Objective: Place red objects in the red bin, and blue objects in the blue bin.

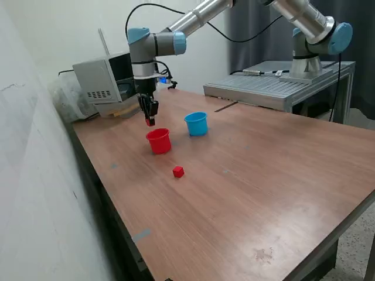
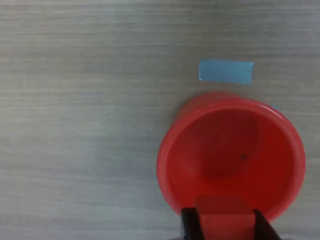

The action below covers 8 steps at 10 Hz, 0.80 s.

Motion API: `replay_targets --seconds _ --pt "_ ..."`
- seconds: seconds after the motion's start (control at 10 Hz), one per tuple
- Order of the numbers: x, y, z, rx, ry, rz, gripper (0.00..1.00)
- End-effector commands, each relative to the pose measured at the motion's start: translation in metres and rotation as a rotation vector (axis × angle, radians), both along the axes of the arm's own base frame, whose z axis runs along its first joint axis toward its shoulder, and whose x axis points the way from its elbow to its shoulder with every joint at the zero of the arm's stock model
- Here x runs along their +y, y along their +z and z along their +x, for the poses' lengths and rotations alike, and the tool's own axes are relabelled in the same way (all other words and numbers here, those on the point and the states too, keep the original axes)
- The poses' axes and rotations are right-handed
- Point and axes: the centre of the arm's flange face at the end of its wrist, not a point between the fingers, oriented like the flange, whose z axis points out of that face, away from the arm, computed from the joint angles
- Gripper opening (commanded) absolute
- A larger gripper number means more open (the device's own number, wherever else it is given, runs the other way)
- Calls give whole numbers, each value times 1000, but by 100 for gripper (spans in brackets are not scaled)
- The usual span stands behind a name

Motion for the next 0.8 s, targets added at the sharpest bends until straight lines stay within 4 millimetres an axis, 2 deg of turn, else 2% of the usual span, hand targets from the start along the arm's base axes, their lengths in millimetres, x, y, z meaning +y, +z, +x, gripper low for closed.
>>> replay_targets --seconds 0.0,0.1,0.2,0.6,0.7 --pt "1 -7 -3 2 -7 -8 0" --pt "0 -9 -2 0 -5 -12 0" --pt "-1 -10 -2 -2 -5 -12 100" --pt "-3 -11 -1 -8 -2 -14 100" --pt "-8 -9 -3 -5 4 -12 100"
